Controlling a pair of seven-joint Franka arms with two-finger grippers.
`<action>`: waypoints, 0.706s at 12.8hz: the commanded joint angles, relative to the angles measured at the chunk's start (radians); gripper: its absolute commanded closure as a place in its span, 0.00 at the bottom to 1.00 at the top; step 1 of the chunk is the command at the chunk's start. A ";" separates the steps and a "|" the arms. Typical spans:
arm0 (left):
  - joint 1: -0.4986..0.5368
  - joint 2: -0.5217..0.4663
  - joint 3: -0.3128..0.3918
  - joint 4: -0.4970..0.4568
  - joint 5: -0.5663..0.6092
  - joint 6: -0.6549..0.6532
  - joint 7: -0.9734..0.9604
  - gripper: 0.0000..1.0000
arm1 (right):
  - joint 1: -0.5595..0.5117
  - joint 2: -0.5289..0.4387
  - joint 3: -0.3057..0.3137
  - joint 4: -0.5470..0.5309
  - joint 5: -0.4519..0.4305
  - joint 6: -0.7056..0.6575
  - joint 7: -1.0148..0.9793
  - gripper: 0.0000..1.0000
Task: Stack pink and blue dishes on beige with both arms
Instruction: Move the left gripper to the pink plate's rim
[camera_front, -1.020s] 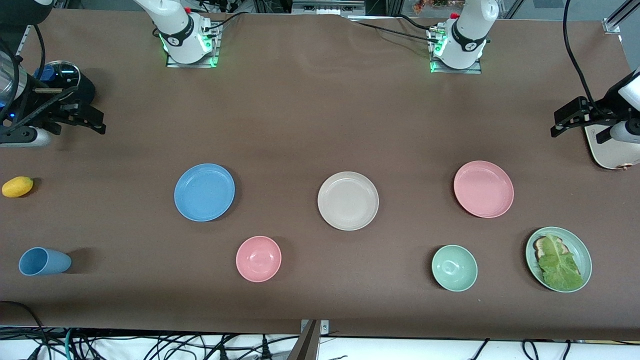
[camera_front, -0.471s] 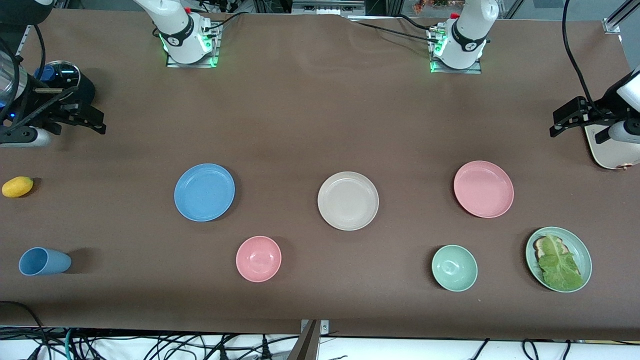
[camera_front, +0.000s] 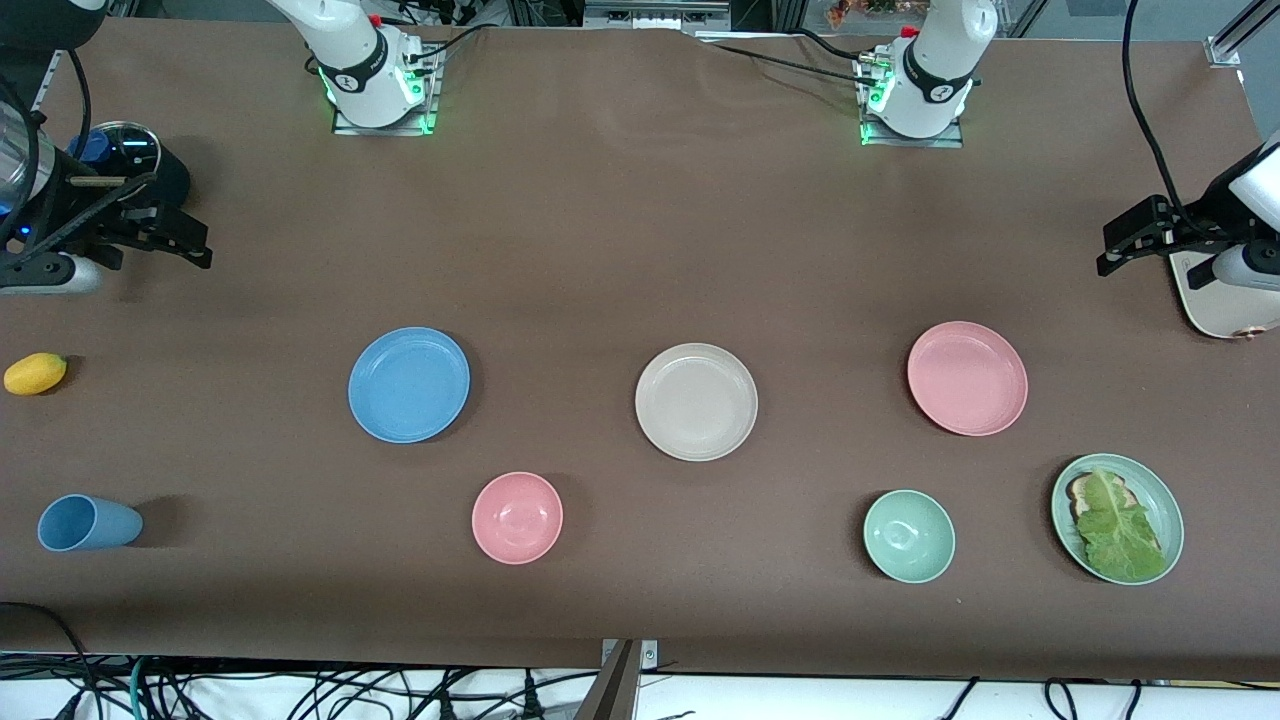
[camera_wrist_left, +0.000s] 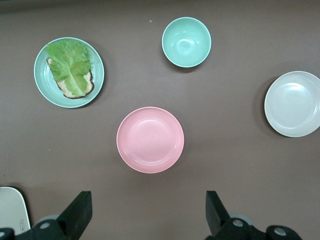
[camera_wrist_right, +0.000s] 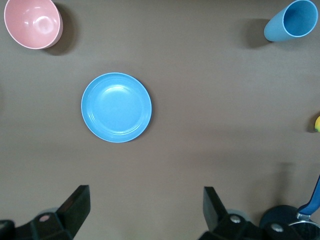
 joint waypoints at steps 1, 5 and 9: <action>-0.005 0.031 -0.008 0.025 0.062 0.053 -0.005 0.00 | 0.000 -0.009 0.003 0.005 -0.005 -0.002 -0.009 0.00; 0.003 0.167 -0.001 0.033 0.081 0.045 0.007 0.00 | 0.000 -0.009 0.003 0.005 -0.005 -0.002 -0.009 0.00; 0.045 0.343 0.000 0.040 0.053 0.053 -0.005 0.00 | 0.000 -0.009 0.003 0.005 -0.005 -0.002 -0.009 0.00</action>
